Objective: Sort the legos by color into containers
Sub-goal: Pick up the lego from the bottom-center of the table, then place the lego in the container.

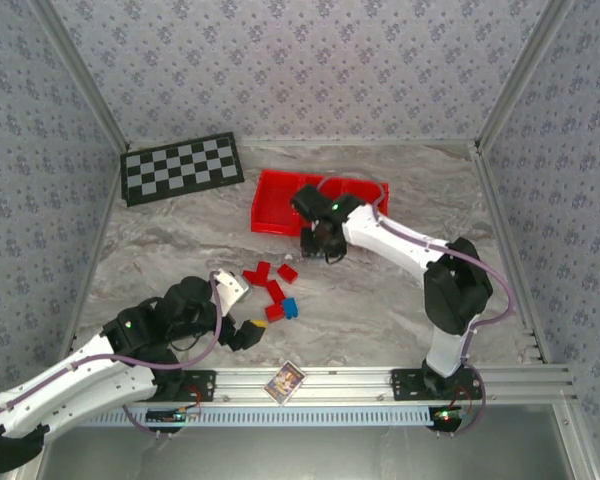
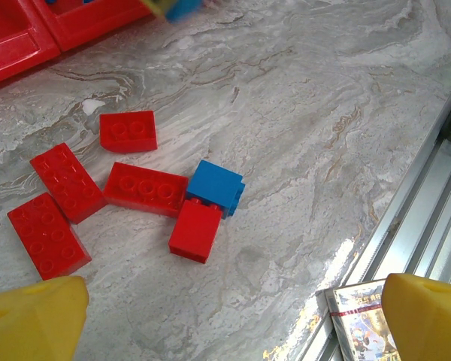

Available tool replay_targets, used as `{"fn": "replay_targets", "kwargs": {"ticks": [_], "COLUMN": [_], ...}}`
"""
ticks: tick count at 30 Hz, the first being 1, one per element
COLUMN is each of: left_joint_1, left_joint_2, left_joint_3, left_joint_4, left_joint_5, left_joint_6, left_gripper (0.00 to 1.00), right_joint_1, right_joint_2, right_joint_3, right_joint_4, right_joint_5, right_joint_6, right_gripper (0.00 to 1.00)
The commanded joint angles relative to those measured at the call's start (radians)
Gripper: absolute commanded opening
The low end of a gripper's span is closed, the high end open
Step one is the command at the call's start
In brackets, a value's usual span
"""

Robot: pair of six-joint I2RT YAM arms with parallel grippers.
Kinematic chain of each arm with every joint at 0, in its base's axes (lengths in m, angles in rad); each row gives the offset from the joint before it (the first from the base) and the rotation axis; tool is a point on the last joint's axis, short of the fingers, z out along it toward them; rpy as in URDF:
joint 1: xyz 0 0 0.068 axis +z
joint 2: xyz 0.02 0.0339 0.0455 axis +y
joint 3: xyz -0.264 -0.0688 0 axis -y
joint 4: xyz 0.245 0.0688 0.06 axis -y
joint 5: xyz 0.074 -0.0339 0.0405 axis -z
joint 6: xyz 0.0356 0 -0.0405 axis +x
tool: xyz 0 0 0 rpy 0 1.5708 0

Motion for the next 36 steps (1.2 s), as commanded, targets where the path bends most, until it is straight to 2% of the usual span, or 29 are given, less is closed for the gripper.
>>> {"fn": "replay_targets", "kwargs": {"ticks": [1, 10, 17, 21, 24, 28, 36], "left_joint_1": [-0.008, -0.008, -0.01, -0.01, -0.01, -0.01, -0.01], "left_joint_2": [0.005, 0.002, -0.001, -0.004, -0.002, 0.001, 0.002], "left_joint_3": [0.01, 0.012, 0.012, 0.012, 0.01, 0.01, 0.011], "left_joint_4": [-0.001, -0.003, -0.005, -0.004, -0.004, -0.003, -0.003], "left_joint_5": [0.013, 0.005, 0.001, -0.002, -0.002, -0.001, -0.002], "left_joint_6": [0.006, 0.005, 0.006, 0.006, 0.006, 0.004, 0.004], "left_gripper": [1.0, 1.0, 1.0, 1.0, 1.0, 1.0, 1.0], "right_joint_1": [-0.078, -0.219, -0.264, -0.264, -0.262, -0.258, -0.234], "right_joint_2": [0.025, 0.345, 0.525, 0.559, 0.557, 0.551, 0.474], "right_joint_3": [0.131, 0.58, 0.741, 0.764, 0.75, 0.747, 0.719], "right_joint_4": [-0.053, -0.125, -0.119, -0.133, -0.127, -0.132, -0.138], "right_joint_5": [0.025, -0.014, -0.03, -0.002, 0.029, 0.049, 0.063], "right_joint_6": [-0.124, -0.284, -0.322, -0.333, -0.341, -0.347, -0.356], "right_gripper": [0.34, 0.32, 0.33, 0.38, 0.51, 0.61, 0.7]}}
